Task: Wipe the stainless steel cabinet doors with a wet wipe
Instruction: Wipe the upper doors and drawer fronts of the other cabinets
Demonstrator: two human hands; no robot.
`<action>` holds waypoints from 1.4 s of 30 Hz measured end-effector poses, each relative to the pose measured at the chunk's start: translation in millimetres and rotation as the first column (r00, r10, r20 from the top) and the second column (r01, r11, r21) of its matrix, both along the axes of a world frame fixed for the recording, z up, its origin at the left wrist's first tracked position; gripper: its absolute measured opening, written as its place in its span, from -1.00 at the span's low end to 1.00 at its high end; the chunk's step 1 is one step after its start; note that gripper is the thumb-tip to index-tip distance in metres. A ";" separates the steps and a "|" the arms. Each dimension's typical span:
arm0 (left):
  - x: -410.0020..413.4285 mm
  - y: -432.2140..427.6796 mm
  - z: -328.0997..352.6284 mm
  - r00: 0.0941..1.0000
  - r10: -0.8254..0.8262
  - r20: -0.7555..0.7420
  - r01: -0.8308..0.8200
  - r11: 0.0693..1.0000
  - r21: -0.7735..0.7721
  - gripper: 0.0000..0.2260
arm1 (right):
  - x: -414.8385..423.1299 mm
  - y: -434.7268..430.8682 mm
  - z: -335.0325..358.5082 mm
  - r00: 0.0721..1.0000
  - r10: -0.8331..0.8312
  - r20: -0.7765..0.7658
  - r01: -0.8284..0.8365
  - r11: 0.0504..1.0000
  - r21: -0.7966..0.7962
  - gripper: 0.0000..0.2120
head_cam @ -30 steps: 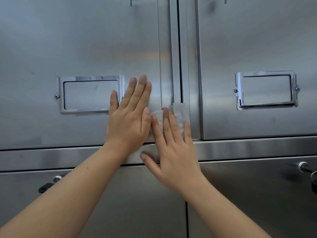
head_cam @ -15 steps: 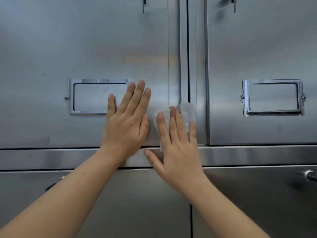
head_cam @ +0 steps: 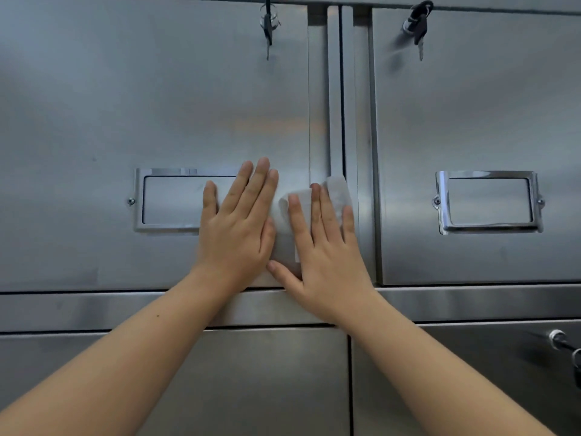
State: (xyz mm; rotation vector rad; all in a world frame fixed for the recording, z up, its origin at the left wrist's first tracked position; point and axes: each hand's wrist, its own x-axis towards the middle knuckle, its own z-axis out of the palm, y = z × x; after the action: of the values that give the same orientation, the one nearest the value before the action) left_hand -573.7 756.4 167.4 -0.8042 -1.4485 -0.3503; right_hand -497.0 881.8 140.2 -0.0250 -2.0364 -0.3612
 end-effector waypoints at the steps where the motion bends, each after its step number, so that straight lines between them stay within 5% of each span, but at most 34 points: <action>1: -0.7 -1.9 6.5 1.000 0.017 -0.002 -0.017 1.000 -0.010 -0.53 | 0.5 0.9 6.3 1.000 0.001 0.008 -0.001 1.000 0.015 -0.23; 19: -4.5 1.2 42.1 0.999 -0.046 0.003 0.046 0.997 0.054 -0.52 | 2.1 11.4 98.9 1.000 0.016 0.026 -0.019 0.994 0.110 -0.28; 42: -8.8 1.4 39.8 0.999 0.009 -0.051 -0.003 0.994 0.107 -0.51 | -22.9 11.2 202.7 0.988 -0.055 -0.147 0.065 0.996 0.061 -0.29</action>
State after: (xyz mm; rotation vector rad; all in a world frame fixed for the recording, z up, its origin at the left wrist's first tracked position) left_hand -582.5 757.9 207.2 -0.7179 -1.3718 -0.3962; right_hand -519.9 893.0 342.9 -0.0706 -1.8813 -0.4513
